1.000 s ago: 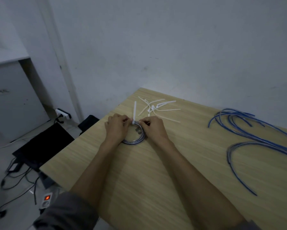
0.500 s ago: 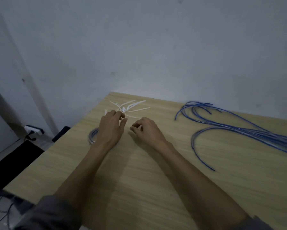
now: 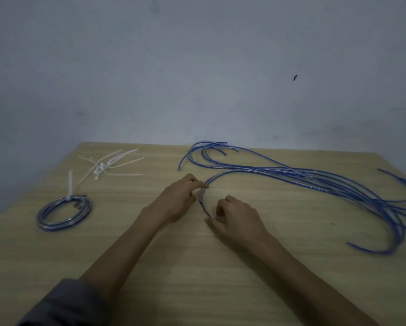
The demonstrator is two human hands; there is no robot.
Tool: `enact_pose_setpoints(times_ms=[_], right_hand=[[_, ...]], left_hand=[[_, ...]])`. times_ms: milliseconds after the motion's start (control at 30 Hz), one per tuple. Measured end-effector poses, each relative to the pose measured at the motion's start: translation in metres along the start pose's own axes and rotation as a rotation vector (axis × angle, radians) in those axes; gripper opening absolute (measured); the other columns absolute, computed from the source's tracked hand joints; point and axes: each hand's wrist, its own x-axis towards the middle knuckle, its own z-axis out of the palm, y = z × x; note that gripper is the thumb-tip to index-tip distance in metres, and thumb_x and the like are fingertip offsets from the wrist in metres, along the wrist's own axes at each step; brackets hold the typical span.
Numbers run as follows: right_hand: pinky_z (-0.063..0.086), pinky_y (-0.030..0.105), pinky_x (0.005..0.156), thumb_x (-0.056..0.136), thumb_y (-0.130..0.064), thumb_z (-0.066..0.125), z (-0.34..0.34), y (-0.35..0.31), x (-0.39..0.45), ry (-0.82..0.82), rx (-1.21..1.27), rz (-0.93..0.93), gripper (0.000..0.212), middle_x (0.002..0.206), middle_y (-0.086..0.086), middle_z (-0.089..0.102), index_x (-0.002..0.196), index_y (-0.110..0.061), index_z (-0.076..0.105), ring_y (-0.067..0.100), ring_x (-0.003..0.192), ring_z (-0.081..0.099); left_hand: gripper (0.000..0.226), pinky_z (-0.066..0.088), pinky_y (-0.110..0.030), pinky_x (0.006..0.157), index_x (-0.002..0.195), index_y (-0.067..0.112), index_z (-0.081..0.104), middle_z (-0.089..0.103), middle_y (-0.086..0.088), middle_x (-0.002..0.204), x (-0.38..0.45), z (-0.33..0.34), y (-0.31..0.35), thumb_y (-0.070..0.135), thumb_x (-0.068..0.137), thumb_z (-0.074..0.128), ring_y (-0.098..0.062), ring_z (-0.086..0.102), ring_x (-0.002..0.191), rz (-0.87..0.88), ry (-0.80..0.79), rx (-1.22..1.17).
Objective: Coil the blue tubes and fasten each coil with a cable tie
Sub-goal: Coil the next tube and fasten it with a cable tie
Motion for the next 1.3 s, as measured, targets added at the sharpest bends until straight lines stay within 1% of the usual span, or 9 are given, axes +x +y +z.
enact_pose_setpoints(times_ms=[267,367,600,700,800,967,1133,1233,1300], right_hand=[[0.032,0.034,0.074,0.104,-0.029,0.045,-0.011,0.013,0.010,0.056,-0.053,-0.099,0.018,0.109,0.003,0.059,0.112,-0.018,0.057,0.024,0.101,0.054],[0.027,0.033,0.074,0.106,-0.024,0.044,-0.018,0.021,0.015,0.178,-0.032,-0.138,0.013,0.103,0.003,0.062,0.110,-0.017,0.055,0.026,0.095,0.055],[0.044,0.039,0.082,0.104,-0.031,0.051,-0.034,0.046,0.036,0.578,0.093,-0.269,0.024,0.104,0.003,0.064,0.114,-0.013,0.063,0.023,0.094,0.057],[0.042,0.041,0.079,0.105,-0.034,0.045,-0.048,0.054,0.048,0.705,0.080,-0.243,0.029,0.101,0.006,0.063,0.110,-0.012,0.064,0.028,0.092,0.058],[0.039,0.043,0.076,0.107,-0.029,0.042,-0.057,0.063,0.059,0.832,0.070,-0.178,0.028,0.095,0.008,0.062,0.103,-0.010,0.063,0.030,0.086,0.055],[0.037,0.043,0.073,0.109,-0.025,0.036,-0.056,0.073,0.070,0.971,0.028,-0.043,0.030,0.089,0.010,0.060,0.101,-0.009,0.061,0.032,0.080,0.053],[0.032,0.037,0.067,0.109,-0.021,0.036,-0.051,0.081,0.071,0.925,0.147,0.095,0.026,0.085,0.009,0.064,0.106,-0.008,0.059,0.032,0.073,0.057],[0.035,0.040,0.056,0.108,-0.017,0.037,-0.038,0.073,0.068,0.731,0.257,0.077,0.020,0.071,0.008,0.061,0.120,-0.010,0.051,0.034,0.062,0.056],[0.044,0.046,0.056,0.107,-0.017,0.035,-0.033,0.063,0.066,0.573,0.426,0.005,0.019,0.074,0.004,0.058,0.125,-0.019,0.035,0.025,0.059,0.053]], left_hand=[[0.028,0.046,-0.036,0.090,0.113,0.024,0.071,0.057,0.003,0.123,0.016,0.011,0.023,0.010,0.093,0.056,-0.019,0.049,0.113,0.033,-0.054,0.029],[0.020,0.046,-0.041,0.088,0.109,0.021,0.071,0.064,0.002,0.116,0.017,0.013,0.022,0.021,0.093,0.059,-0.023,0.053,0.104,0.093,0.036,0.013],[0.025,0.046,-0.033,0.081,0.092,0.029,0.057,0.060,0.015,0.091,0.030,0.011,0.028,0.052,0.100,0.049,-0.007,0.054,0.093,0.065,0.254,-0.278],[0.022,0.050,-0.027,0.087,0.085,0.021,0.061,0.069,0.001,0.087,0.037,-0.013,0.035,0.039,0.097,0.063,-0.011,0.066,0.091,0.062,0.291,-0.556],[0.024,0.049,-0.022,0.076,0.088,0.003,0.065,0.068,-0.018,0.080,0.038,-0.039,0.044,0.024,0.099,0.063,-0.012,0.064,0.074,0.086,0.282,-0.754],[0.030,0.048,-0.027,0.070,0.087,0.007,0.068,0.057,0.003,0.067,0.040,-0.063,0.051,0.030,0.102,0.056,-0.015,0.054,0.068,0.043,0.114,-0.780],[0.036,0.046,-0.030,0.067,0.083,0.007,0.059,0.045,0.000,0.060,0.043,-0.054,0.055,0.030,0.107,0.043,-0.018,0.049,0.061,-0.074,-0.173,-1.008],[0.030,0.039,-0.027,0.061,0.085,0.008,0.056,0.039,0.003,0.057,0.050,-0.055,0.058,0.018,0.106,0.037,-0.012,0.041,0.052,-0.099,-0.044,-1.382],[0.027,0.041,-0.023,0.059,0.092,0.008,0.058,0.037,0.003,0.061,0.052,-0.057,0.060,0.019,0.107,0.039,-0.010,0.039,0.054,-0.040,0.095,-1.440]])
